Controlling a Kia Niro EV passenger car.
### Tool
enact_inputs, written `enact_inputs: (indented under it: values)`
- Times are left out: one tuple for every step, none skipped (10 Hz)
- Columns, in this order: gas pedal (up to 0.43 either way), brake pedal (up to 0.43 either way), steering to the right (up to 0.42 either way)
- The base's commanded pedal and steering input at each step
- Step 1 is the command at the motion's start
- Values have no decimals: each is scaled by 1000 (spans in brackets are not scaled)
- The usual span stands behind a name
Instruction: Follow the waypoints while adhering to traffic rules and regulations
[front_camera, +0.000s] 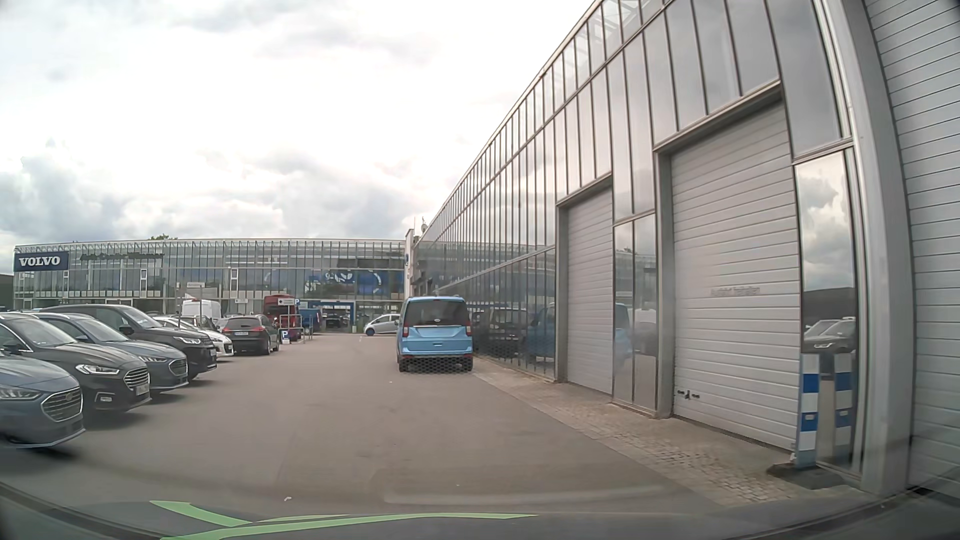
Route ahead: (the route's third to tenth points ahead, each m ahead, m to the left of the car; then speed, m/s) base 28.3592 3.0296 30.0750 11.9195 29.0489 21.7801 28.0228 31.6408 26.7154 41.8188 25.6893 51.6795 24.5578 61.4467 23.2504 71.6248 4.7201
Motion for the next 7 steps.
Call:
enact_inputs:
  values:
    - [67, 0, -211]
    - [67, 0, -210]
    - [67, 0, -210]
    - [67, 0, -209]
    - [67, 0, -205]
    - [67, 0, -199]
    - [67, 0, -188]
